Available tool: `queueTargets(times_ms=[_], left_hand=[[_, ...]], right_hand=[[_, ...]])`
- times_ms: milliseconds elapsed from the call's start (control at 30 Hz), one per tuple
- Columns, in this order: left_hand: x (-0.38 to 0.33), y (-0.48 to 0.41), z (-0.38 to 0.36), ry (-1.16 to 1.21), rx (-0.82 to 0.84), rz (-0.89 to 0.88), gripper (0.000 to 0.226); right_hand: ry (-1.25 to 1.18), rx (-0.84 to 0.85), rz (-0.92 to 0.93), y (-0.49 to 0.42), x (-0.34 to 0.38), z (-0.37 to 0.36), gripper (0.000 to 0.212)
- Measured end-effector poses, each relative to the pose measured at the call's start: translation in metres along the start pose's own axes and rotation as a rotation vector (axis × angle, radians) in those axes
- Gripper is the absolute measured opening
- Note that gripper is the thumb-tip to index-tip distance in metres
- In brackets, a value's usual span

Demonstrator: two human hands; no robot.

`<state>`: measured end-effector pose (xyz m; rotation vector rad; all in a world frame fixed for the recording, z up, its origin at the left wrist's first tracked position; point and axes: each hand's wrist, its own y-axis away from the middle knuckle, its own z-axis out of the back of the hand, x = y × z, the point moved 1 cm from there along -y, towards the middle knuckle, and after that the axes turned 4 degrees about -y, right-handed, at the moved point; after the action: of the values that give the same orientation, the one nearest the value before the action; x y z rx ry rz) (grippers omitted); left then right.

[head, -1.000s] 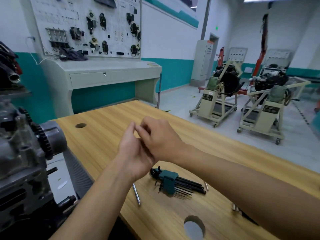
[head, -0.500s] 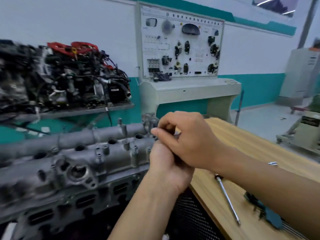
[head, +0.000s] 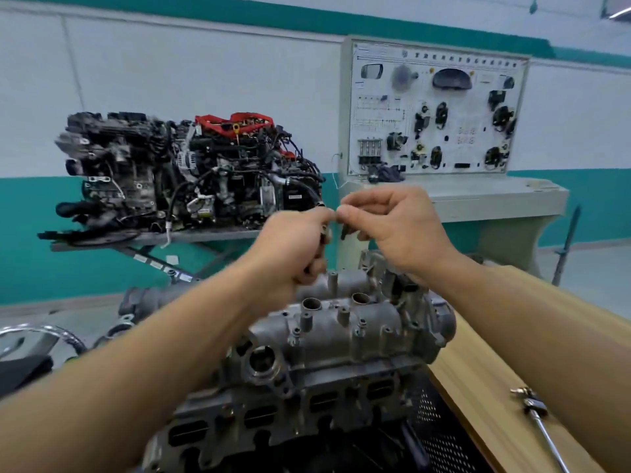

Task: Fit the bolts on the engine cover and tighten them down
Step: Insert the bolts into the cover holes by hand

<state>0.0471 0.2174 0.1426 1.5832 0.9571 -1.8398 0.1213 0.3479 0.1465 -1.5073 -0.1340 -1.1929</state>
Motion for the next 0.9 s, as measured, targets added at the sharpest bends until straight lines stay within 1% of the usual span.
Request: queueTargets(times_ms=[100, 167, 233, 333, 467, 633, 800, 900], left_hand=[[-0.001, -0.026, 0.032, -0.496, -0.064, -0.196, 0.047], [0.009, -0.039, 0.048, -0.652, -0.063, -0.212, 0.051], [0.025, -0.049, 0.057, -0.735, -0.067, -0.211, 0.052], [0.046, -0.059, 0.06, -0.774, -0.089, -0.222, 0.053], [0.069, -0.068, 0.056, -0.713, -0.092, -0.224, 0.054], [0.078, -0.07, 0.051, -0.747, -0.094, -0.28, 0.055], [0.082, -0.065, 0.058, -0.739, -0.155, -0.303, 0.061], [0.082, -0.06, 0.059, -0.757, -0.163, -0.327, 0.06]], right_hand=[[0.259, 0.089, -0.126, 0.008, -0.033, -0.008, 0.012], [0.476, 0.162, -0.154, 0.019, -0.054, -0.014, 0.019], [0.601, 0.213, -0.135, 0.025, -0.067, -0.018, 0.017], [0.655, 0.216, -0.121, 0.025, -0.075, -0.021, 0.013], [0.736, 0.214, -0.093, 0.018, -0.079, -0.023, 0.007], [0.837, 0.271, -0.075, 0.015, -0.089, -0.024, 0.013], [0.765, 0.225, -0.035, 0.017, -0.092, -0.025, 0.014], [0.782, 0.233, -0.051, 0.016, -0.093, -0.024, 0.014]])
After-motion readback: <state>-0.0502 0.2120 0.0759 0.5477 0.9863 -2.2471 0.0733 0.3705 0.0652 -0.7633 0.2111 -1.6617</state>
